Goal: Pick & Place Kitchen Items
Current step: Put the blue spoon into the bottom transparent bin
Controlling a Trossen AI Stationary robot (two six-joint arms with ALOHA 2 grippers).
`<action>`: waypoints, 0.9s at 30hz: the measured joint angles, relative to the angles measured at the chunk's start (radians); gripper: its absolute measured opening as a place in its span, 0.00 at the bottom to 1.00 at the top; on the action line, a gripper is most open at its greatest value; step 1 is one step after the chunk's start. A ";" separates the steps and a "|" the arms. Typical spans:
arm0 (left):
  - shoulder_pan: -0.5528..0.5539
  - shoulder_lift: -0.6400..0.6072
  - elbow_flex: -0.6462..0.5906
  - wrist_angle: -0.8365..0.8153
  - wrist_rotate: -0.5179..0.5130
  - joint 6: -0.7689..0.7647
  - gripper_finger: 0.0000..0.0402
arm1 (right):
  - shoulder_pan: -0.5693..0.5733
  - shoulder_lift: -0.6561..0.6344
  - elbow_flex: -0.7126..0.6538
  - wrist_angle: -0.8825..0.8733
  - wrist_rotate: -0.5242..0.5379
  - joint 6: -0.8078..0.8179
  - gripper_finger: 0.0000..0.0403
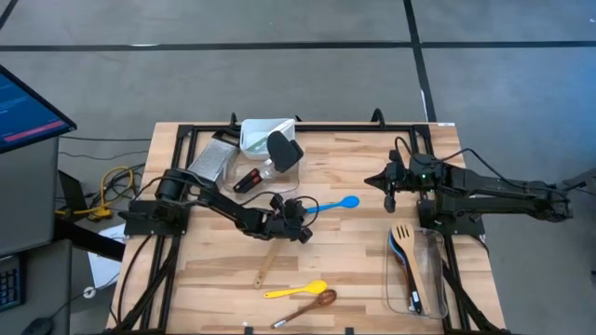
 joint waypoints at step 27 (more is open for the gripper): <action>0.030 0.004 0.000 0.003 0.054 -0.012 0.00 | 0.006 0.159 0.000 -0.026 -0.156 0.053 0.00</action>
